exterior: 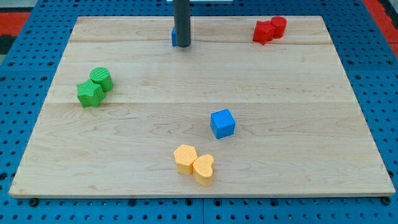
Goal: Push the blue cube closer to the blue triangle
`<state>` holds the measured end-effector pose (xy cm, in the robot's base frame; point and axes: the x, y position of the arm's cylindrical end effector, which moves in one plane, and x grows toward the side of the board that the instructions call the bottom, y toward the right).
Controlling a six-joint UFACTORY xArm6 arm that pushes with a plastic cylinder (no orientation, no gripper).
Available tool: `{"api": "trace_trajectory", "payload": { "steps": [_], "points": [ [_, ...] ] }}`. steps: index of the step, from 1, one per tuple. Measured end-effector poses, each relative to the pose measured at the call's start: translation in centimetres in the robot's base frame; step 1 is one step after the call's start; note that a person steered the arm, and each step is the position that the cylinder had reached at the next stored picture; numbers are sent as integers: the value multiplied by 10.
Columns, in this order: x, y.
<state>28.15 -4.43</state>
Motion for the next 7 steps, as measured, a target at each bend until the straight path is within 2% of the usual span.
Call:
{"api": "trace_trajectory", "payload": {
  "steps": [1, 2, 3, 4, 5, 6, 7],
  "points": [
    [-27, -1],
    [-25, 18],
    [10, 126],
    [86, 197],
    [185, 208],
    [254, 206],
    [279, 165]
  ]
}}
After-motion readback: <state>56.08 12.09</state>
